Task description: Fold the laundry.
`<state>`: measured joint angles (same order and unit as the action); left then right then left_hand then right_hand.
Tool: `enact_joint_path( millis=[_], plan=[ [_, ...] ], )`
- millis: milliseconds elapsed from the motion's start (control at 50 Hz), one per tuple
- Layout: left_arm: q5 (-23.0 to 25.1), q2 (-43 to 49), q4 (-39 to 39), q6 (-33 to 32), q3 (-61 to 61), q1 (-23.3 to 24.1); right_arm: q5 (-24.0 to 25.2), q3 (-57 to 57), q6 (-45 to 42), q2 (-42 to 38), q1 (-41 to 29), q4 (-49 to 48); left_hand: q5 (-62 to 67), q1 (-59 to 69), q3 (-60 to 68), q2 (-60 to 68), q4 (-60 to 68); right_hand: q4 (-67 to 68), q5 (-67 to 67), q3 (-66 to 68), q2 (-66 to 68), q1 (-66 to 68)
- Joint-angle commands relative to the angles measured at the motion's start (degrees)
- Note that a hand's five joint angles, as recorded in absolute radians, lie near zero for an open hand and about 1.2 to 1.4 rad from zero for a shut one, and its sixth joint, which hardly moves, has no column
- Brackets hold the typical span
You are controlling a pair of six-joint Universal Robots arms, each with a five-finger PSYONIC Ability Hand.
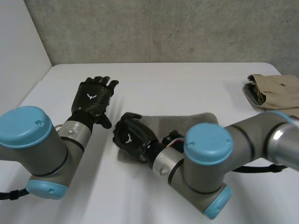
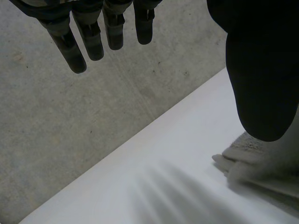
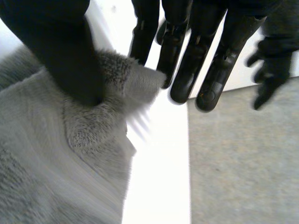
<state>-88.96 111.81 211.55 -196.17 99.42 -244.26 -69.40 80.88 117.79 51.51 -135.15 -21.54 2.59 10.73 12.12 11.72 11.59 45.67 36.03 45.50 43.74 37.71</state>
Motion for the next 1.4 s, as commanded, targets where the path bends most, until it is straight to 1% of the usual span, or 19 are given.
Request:
enact_joint_path(
  millis=[20,100,200,260,360,400,460,500,560,700,800,940,960,1000,1020,1080,1140,1260,1400],
  plan=[
    [0.19,0.42,0.0,0.0,-0.1,0.27,-4.51,0.24,12.61,1.92,0.94,0.97,-2.59,-0.73,-2.12,-1.72,-1.59,-35.67,-36.03,-35.5,-33.74,-27.71],
    [0.28,0.42,0.0,-0.09,-0.19,0.62,-9.08,2.08,29.12,8.42,6.81,4.65,-2.59,-0.73,-2.12,-1.72,-1.59,-35.67,-36.03,-35.5,-33.74,-27.71],
    [0.37,0.51,-0.09,-0.17,-1.24,3.25,-9.53,6.13,45.22,14.49,16.22,14.05,-2.59,-0.73,-2.12,-1.72,-1.59,-35.67,-36.03,-35.5,-33.74,-27.71],
    [0.37,0.69,-0.17,-0.09,-1.86,4.93,-9.09,9.64,48.06,15.29,20.27,19.77,-2.59,-0.73,-2.12,-1.72,-1.59,-35.67,-36.03,-35.5,-33.74,-27.71],
    [0.37,0.95,-0.35,-0.18,-2.12,6.07,-8.91,17.89,44.21,15.64,26.15,19.17,-2.59,-0.73,-2.12,-1.72,-1.59,-33.82,-34.18,-33.65,-31.89,-25.86],
    [0.28,1.13,-0.44,-0.26,-2.12,6.16,-8.92,19.48,42.18,15.21,27.65,18.55,-2.59,-0.73,-2.12,-1.72,-1.59,-27.21,-27.57,-27.04,-25.28,-19.25],
    [0.28,1.3,-0.44,-0.18,-2.12,6.07,-9.44,21.42,37.61,14.07,30.2,17.85,-2.59,-0.73,-2.12,-1.72,-1.59,4.83,4.48,5.01,6.77,12.8],
    [0.28,1.21,-0.7,-0.09,-2.04,6.07,-9.7,21.17,36.55,13.1,31.52,16.97,-2.59,-0.73,-2.12,-1.72,-1.59,34.18,33.82,34.35,36.11,42.14],
    [0.28,1.13,-1.31,-0.18,-2.04,6.07,-10.32,20.72,35.58,13.27,32.14,13.99,-2.59,-0.73,-2.12,-1.72,-1.59,34.33,33.97,34.5,36.26,42.29],
    [0.19,-0.28,-3.6,0.0,-1.95,5.9,-15.94,14.76,28.12,18.54,28.02,9.84,-2.59,-0.73,-2.12,-1.72,-1.59,34.33,33.97,34.5,36.26,42.29],
    [0.02,-1.42,-4.04,-0.09,-2.12,5.72,-16.91,5.71,21.0,13.9,10.82,11.43,-2.59,-0.73,-2.12,-1.72,-1.59,34.33,33.97,34.5,36.26,42.29],
    [-0.68,-3.44,-4.39,0.09,-2.3,4.14,-14.72,2.97,13.52,7.48,-1.68,11.69,-2.59,-0.73,-2.12,-1.72,-1.59,34.33,33.97,34.5,36.26,42.29],
    [-0.86,-3.53,-4.57,0.09,-2.39,3.97,-14.02,3.14,13.6,6.77,-2.04,11.69,-2.59,-0.73,-2.12,-1.72,-1.59,23.4,23.04,23.57,25.33,31.36],
    [-1.3,-3.62,-5.53,0.35,-3.09,3.96,-13.49,3.5,14.13,6.07,-2.14,11.69,-2.59,-0.73,-2.12,-1.72,-1.59,-14.05,-14.4,-13.87,-12.11,-6.08],
    [-1.39,-3.62,-5.88,0.61,-3.53,3.96,-13.31,4.02,15.7,6.15,-1.87,11.43,-2.59,-0.73,-2.12,-1.72,-1.59,-35.67,-36.03,-35.5,-33.74,-27.71],
    [-1.39,-3.44,-8.78,3.24,-5.81,4.31,-13.48,4.29,21.31,7.2,-1.26,11.43,-2.59,-0.73,-2.12,-1.72,-1.59,-35.67,-36.03,-35.5,-33.74,-27.71],
    [-1.13,-2.92,-13.77,7.89,-9.49,5.89,-13.57,4.29,32.47,11.41,1.63,11.78,-2.59,-0.73,-2.12,-1.72,-1.59,-35.67,-36.03,-35.5,-33.74,-27.71],
    [-0.34,1.03,-23.72,16.08,-17.32,9.76,-12.61,4.2,53.66,18.37,14.64,15.55,-2.59,-0.73,-2.12,-1.72,-1.59,-35.67,-36.03,-35.5,-33.74,-27.71],
    [1.07,9.03,-28.3,19.16,-24.09,14.16,-7.95,-1.32,60.62,12.06,17.29,25.56,-0.53,1.32,-0.06,0.34,0.47,-35.67,-36.03,-35.5,-33.74,-27.71]
  ],
)
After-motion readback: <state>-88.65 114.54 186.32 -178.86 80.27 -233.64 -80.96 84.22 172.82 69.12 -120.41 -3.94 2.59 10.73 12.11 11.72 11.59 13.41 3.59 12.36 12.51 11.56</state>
